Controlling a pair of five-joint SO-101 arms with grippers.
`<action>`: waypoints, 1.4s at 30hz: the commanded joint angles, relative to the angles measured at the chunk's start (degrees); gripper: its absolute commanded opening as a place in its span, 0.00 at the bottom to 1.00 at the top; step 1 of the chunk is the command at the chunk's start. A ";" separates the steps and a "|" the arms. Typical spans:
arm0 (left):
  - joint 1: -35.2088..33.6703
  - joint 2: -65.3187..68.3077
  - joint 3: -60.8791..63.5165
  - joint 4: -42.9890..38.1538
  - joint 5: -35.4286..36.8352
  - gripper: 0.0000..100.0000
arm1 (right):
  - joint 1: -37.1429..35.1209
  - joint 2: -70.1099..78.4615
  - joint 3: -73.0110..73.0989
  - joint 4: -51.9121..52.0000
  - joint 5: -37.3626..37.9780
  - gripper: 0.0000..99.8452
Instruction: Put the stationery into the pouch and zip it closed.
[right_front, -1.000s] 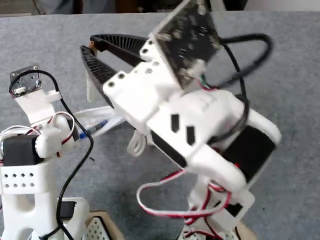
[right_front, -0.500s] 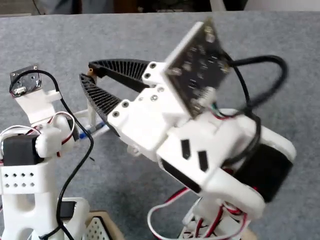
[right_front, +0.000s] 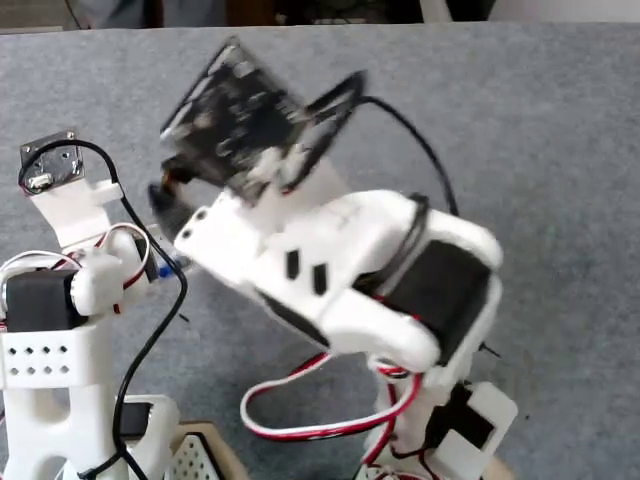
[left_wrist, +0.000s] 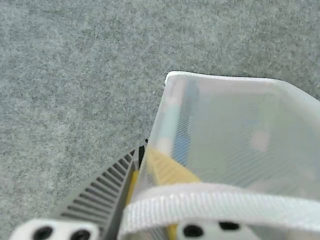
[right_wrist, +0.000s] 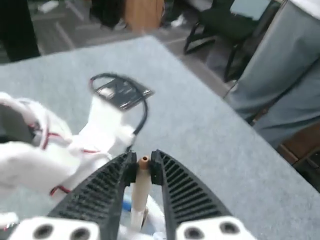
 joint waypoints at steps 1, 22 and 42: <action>0.48 1.14 1.80 -0.97 -0.70 0.03 | -3.52 -1.10 2.15 0.70 2.90 0.01; 0.48 1.14 1.80 -1.14 -0.70 0.03 | -4.84 -1.10 3.38 0.53 2.90 0.12; 0.48 1.41 1.63 -1.14 -0.70 0.03 | 34.99 -8.22 4.53 0.70 2.90 0.12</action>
